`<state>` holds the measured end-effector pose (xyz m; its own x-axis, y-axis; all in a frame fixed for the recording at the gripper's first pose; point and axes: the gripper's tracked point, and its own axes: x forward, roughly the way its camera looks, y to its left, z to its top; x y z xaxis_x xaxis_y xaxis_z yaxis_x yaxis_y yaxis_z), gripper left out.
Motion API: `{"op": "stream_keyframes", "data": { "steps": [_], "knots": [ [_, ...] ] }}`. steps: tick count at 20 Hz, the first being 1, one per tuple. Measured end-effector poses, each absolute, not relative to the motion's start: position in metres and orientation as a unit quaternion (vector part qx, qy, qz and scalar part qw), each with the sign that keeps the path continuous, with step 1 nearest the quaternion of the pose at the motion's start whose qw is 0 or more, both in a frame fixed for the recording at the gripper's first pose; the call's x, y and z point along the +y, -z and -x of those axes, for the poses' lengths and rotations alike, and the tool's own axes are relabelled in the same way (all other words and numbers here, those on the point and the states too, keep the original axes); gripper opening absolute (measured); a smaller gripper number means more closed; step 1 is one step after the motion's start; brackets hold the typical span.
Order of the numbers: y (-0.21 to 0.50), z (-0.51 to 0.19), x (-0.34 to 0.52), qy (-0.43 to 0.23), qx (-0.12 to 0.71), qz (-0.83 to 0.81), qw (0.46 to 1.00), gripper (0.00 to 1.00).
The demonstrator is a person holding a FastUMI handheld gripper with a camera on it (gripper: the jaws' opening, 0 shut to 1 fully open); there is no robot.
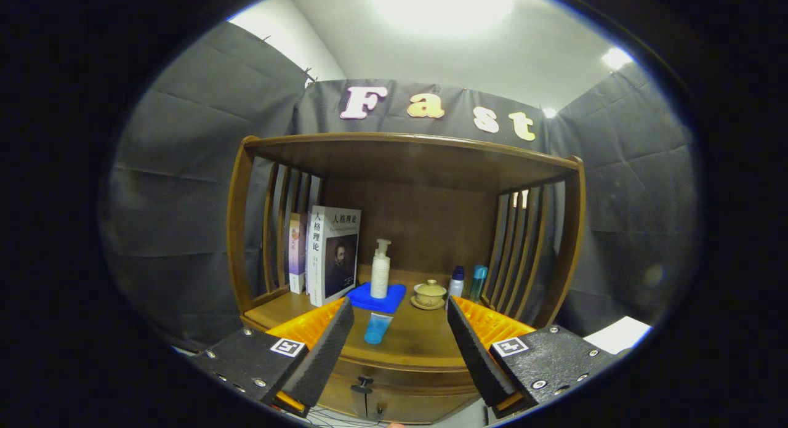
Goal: Pull open the drawer, take out the items inside it, and place them on the countertop above the cabinet.
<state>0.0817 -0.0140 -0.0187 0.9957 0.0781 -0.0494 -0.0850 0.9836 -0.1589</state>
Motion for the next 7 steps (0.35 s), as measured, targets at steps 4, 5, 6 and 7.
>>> {"op": "stream_keyframes", "data": {
  "steps": [4,5,6,7],
  "knots": [
    [0.028,-0.079,-0.016,-0.030,0.030,0.055,0.998,0.95],
    [0.031,-0.081,-0.016,-0.031,0.033,0.050,0.998,0.95],
    [0.037,-0.082,-0.015,-0.033,0.038,0.045,0.998,0.95],
    [0.041,-0.084,-0.014,-0.036,0.042,0.042,0.998,0.95]
  ]
}}
